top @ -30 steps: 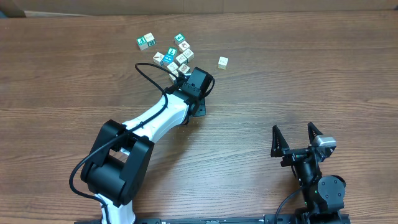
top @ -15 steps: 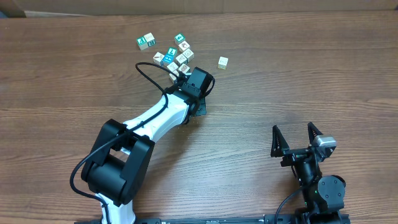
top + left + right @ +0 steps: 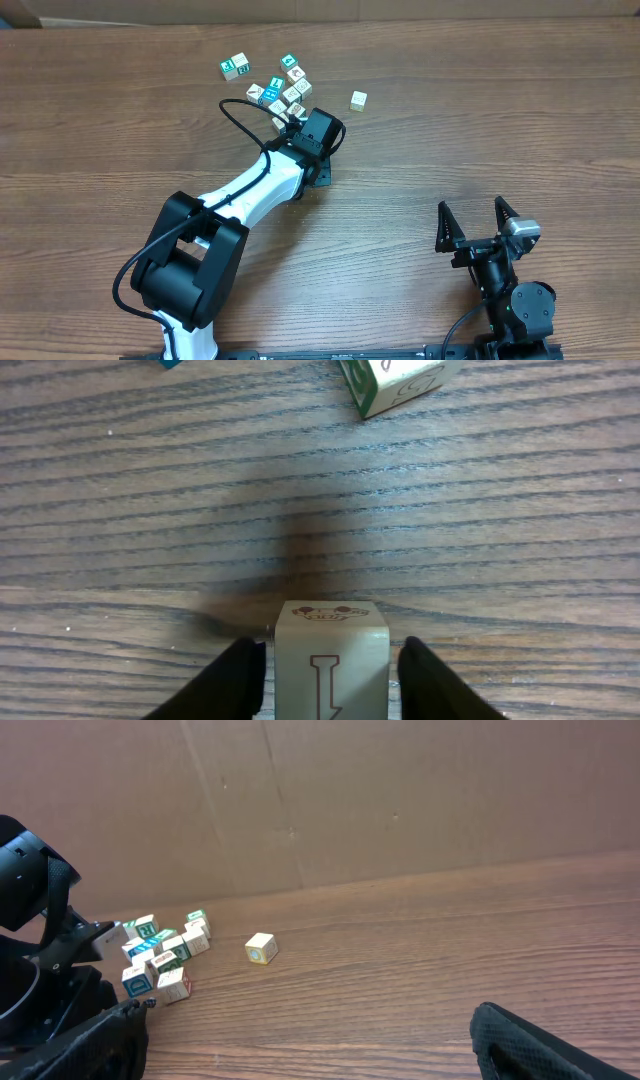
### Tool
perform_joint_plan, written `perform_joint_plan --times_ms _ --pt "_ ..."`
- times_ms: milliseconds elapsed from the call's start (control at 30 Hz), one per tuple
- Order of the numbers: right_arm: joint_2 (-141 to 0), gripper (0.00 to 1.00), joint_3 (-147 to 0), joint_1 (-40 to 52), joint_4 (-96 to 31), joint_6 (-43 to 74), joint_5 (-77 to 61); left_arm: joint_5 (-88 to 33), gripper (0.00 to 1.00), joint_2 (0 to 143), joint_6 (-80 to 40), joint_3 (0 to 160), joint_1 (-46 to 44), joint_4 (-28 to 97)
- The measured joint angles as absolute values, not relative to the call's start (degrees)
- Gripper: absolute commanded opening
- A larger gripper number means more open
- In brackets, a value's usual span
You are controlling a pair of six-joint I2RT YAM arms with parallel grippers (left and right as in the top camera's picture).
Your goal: Form a horizontal line
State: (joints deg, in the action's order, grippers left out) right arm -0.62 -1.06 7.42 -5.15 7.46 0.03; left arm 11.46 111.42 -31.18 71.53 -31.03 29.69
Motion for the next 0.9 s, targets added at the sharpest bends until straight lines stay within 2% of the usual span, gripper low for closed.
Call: perform_joint_plan --times_ms 67,333,900 --pt "-0.62 1.00 -1.06 7.42 -5.17 7.49 0.03 11.46 0.42 111.42 -31.16 71.53 -31.03 29.69" --pt "-0.62 1.00 -1.06 7.42 -5.15 7.44 0.03 11.57 0.28 111.42 -31.11 71.48 -31.03 29.69" --pt "-0.62 1.00 -1.06 7.42 -5.17 7.46 0.01 11.86 0.28 111.42 -31.16 71.48 -31.03 28.75"
